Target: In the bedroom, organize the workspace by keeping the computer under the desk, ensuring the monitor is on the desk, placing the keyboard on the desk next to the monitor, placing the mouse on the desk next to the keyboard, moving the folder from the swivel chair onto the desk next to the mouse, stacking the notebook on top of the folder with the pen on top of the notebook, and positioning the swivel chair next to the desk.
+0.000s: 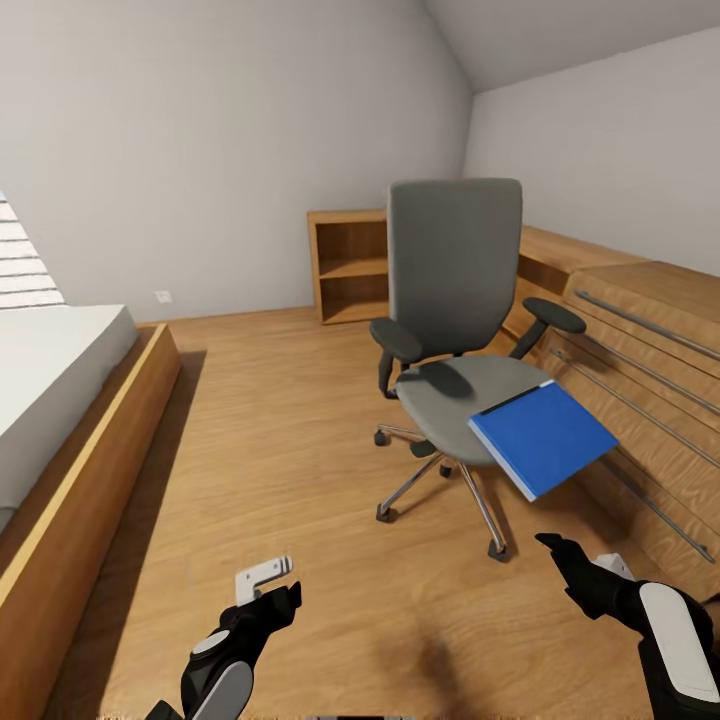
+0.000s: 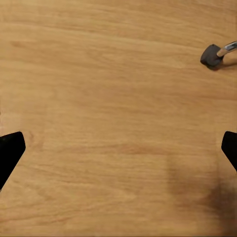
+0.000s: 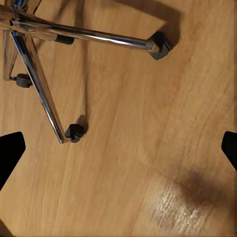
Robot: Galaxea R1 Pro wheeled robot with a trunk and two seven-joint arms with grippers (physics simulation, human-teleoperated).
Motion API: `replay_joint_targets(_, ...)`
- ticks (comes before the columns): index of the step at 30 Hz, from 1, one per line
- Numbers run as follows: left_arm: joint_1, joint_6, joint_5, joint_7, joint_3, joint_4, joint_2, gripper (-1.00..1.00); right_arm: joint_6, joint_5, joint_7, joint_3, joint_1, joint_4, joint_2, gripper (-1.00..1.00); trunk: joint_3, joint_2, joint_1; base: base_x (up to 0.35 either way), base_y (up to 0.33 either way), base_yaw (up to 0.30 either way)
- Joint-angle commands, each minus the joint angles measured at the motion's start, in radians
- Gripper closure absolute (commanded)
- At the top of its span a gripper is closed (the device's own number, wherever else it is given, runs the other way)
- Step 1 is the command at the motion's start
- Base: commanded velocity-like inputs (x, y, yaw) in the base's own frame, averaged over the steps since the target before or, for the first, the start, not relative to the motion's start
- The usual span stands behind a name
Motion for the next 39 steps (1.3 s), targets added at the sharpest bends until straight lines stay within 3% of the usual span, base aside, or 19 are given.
replay_joint_targets(1, -0.001, 0.002, 0.006, 0.008, -0.002, -0.001, 0.001, -1.00, 0.002, -0.010, -0.009, -0.001, -0.001, -0.001, 0.000, -1.00, -0.005, -0.001, 0.000, 0.000, 0.000, 0.000)
replay_joint_targets(9, -0.001, 0.002, 0.006, 0.008, -0.002, -0.001, 0.001, -1.00, 0.004, -0.008, 0.043, -0.002, -0.001, -0.001, -0.009, -1.00, -0.036, -0.003, 0.004, 0.000, 0.000, 0.000)
replay_joint_targets(17, -0.001, 0.002, 0.006, 0.008, -0.002, -0.001, 0.001, -1.00, 0.004, 0.042, 0.159, -0.004, -0.001, 0.025, -0.025, -1.00, -0.067, -0.004, 0.007, 0.000, 0.000, 0.000)
replay_joint_targets(26, -0.001, 0.002, 0.006, 0.006, -0.002, -0.001, 0.001, -1.00, 0.005, 0.061, 0.303, -0.006, -0.001, 0.039, -0.029, -1.00, -0.067, -0.004, 0.007, 0.000, 0.000, 0.000)
replay_joint_targets(39, -0.001, 0.001, 0.004, 0.004, -0.002, -0.001, 0.001, -1.00, 0.005, 0.064, 0.387, -0.008, -0.001, 0.058, -0.031, -1.00, -0.067, -0.004, 0.007, 0.000, 0.000, 0.000)
